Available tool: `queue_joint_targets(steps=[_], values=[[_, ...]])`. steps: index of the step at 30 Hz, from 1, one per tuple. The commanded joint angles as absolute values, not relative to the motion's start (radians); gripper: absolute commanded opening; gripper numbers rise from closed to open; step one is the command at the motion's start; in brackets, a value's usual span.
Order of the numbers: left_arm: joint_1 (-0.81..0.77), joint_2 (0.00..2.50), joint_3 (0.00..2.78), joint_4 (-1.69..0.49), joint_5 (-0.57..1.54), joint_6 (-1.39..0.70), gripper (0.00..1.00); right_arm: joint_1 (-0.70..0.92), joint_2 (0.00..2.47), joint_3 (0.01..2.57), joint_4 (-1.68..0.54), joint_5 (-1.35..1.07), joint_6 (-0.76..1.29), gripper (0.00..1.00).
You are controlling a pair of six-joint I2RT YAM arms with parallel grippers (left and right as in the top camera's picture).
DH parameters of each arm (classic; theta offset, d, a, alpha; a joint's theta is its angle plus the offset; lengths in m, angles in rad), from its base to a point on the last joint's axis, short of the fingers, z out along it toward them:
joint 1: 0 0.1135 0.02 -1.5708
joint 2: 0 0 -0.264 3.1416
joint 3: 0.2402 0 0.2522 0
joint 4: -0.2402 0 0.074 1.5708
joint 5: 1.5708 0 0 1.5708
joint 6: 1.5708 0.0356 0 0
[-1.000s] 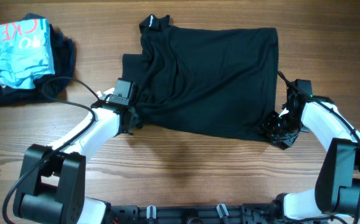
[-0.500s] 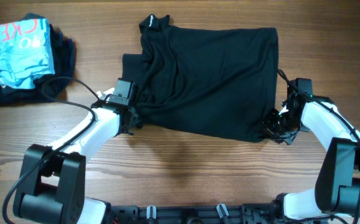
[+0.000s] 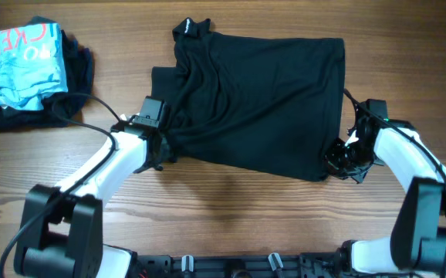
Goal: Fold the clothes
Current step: 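Lift the shirt's bottom edge with both grippers and fold it up toward the top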
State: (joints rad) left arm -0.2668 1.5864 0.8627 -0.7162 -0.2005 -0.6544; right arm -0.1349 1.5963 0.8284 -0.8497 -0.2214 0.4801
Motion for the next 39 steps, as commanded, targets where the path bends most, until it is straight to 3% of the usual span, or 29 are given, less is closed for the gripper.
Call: queue_joint_targets(steps=[1, 13, 25, 32, 39], values=[[-0.259, 1.489, 0.939, -0.790, -0.203, -0.635, 0.04, -0.150, 1.465, 0.878, -0.880, -0.237, 0.466, 0.04], [-0.260, 1.228, 0.959, -0.978, -0.141, -0.635, 0.04, -0.164, 1.182, 0.949, -1.056, -0.233, 0.418, 0.04], [-0.292, 0.994, 0.960, -1.028, -0.098, -0.635, 0.04, -0.164, 1.053, 0.991, -1.184, -0.183, 0.403, 0.04], [-0.303, 1.043, 0.960, -0.955, -0.191, -0.631, 0.04, -0.164, 1.090, 0.989, -1.157, -0.114, 0.422, 0.04], [-0.303, 1.275, 0.960, -0.834, -0.201, -0.605, 0.04, -0.164, 1.191, 0.989, -1.085, -0.093, 0.421, 0.04]])
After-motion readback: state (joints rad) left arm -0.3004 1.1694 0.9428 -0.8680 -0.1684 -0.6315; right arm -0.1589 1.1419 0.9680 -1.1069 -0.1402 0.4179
